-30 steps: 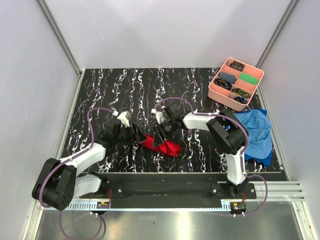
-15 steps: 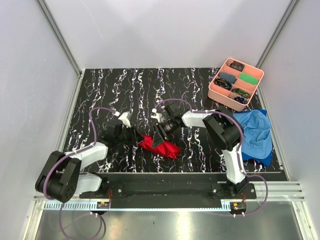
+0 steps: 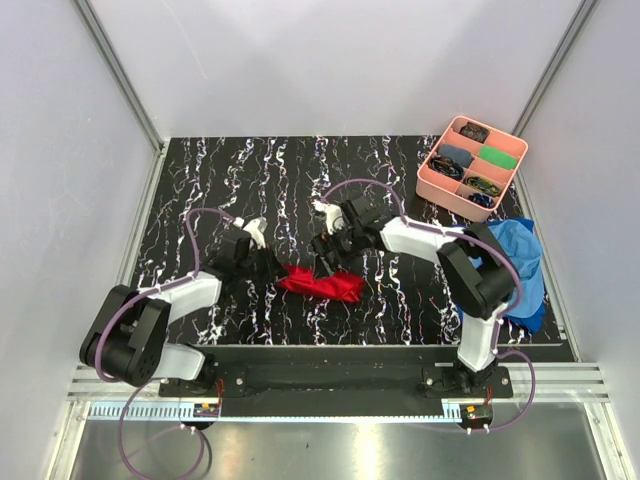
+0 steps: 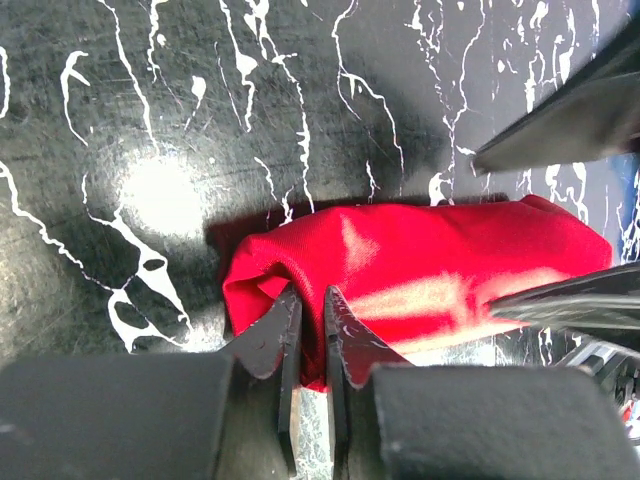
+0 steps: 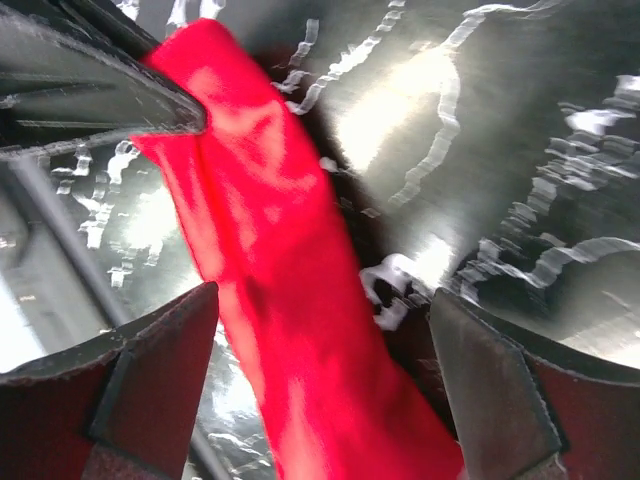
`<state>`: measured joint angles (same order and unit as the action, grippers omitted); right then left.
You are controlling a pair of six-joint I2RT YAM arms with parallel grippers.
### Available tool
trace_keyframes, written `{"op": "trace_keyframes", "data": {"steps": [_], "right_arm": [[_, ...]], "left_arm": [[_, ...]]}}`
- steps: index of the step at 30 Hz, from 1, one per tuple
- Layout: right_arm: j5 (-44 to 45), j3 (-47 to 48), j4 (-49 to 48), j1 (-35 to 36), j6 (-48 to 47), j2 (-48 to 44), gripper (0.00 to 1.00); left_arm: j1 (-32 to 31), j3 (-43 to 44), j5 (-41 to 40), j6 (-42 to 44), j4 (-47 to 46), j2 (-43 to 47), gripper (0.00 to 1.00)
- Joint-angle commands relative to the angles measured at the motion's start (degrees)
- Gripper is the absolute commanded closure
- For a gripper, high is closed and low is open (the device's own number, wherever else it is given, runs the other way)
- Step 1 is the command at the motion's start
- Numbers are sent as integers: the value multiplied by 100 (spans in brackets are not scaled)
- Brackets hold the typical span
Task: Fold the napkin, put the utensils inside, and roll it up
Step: Roll the napkin at the center of the board, then adjust the napkin at the center of the board.
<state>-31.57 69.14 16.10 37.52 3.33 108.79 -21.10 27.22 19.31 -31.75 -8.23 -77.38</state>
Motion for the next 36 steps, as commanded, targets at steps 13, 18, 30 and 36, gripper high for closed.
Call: {"op": "trace_keyframes", "data": {"steps": [13,18,30,36], "right_arm": [[2092,-1368,-1381,1134,-1616,-1660,0],[2761,-1386,-1759,1337,-1880,-1458,0],[2226,-1193,-1399,1363,-2109,-966,0],[2243,-921,-995,1355,-2074,-605,0]], "left_arm": [[10,899,169,257,805,-725,87],[10,1030,240,283,972,-839,86],[10,1171,275,345,1069,-971,84],[10,1259,301,362,1113,-1007,82]]}}
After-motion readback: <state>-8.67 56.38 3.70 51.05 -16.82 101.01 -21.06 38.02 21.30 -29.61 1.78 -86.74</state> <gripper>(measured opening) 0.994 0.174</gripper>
